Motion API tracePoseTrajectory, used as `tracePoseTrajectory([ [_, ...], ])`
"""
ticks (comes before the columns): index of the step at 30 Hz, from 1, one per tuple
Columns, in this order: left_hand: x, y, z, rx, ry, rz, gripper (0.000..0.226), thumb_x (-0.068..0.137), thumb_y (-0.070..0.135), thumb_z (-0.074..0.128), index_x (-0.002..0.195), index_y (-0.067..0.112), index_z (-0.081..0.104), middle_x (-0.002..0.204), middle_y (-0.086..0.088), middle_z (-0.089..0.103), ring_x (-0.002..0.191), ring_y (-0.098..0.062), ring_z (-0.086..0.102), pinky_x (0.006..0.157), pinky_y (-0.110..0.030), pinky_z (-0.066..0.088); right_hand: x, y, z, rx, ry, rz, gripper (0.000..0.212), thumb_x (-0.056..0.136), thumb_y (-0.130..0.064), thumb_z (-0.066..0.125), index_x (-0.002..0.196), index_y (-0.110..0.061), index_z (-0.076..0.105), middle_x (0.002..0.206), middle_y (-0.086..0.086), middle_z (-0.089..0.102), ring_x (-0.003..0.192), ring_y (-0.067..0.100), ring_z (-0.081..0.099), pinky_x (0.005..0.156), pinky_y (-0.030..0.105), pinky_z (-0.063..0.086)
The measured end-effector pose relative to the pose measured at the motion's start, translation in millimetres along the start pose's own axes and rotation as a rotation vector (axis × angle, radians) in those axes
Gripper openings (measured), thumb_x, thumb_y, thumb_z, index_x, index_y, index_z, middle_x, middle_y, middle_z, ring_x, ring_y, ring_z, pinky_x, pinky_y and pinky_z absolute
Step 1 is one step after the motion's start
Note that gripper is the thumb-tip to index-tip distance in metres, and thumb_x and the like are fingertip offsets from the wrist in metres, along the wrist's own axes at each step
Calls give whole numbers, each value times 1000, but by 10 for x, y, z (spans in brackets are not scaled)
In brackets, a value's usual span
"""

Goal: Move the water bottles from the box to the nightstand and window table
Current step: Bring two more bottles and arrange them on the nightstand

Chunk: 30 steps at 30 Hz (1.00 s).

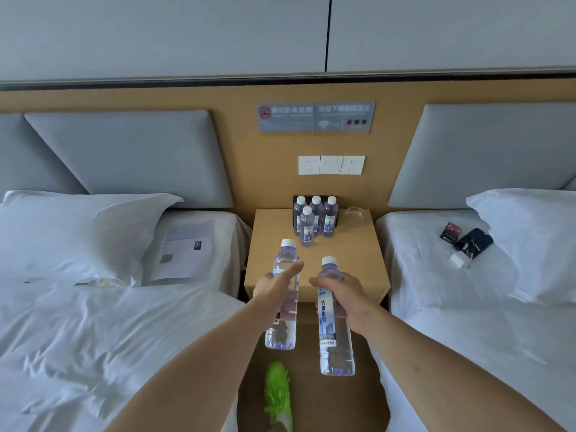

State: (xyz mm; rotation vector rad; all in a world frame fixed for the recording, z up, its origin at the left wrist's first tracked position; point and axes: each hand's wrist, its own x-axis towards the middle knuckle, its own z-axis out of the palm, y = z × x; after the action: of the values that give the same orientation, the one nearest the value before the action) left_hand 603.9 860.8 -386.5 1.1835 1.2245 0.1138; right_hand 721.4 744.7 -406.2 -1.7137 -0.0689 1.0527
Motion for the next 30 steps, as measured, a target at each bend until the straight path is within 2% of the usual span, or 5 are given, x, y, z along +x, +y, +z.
tracePoseTrajectory([
  [6,908,309,53,65,-53,-43,87,62,76,81,122,17,58,111,-11,70,91,-27,73,82,-43,62,701,-228,88,-19,95,15,48,67,-33,92,105,-21,65,91,10,72,82,25,70,66,31,53],
  [9,1244,529,60,50,-54,-14,71,68,62,87,114,18,56,92,-7,69,55,-11,73,44,-22,53,986,-396,117,-41,132,22,51,65,-30,94,106,-22,64,91,8,73,79,23,71,58,27,52],
  [15,1819,906,114,86,-54,3,63,58,49,90,108,30,57,109,-2,72,98,-24,73,92,-49,59,1479,-650,97,-89,174,-22,54,57,-22,93,102,-22,64,94,5,74,87,24,74,73,37,60],
  [26,2586,1041,569,390,59,36,69,60,47,95,112,28,52,97,10,60,81,-4,57,55,-23,43,2541,-845,-238,-568,119,-119,56,57,-11,94,106,-16,68,99,0,74,94,23,64,78,30,49],
  [30,2869,987,741,547,78,33,74,59,50,93,119,27,56,106,7,63,91,-15,62,65,-28,46,2936,-858,-312,-603,92,-113,56,60,-8,93,109,-17,67,97,-6,71,93,19,63,67,18,41],
])
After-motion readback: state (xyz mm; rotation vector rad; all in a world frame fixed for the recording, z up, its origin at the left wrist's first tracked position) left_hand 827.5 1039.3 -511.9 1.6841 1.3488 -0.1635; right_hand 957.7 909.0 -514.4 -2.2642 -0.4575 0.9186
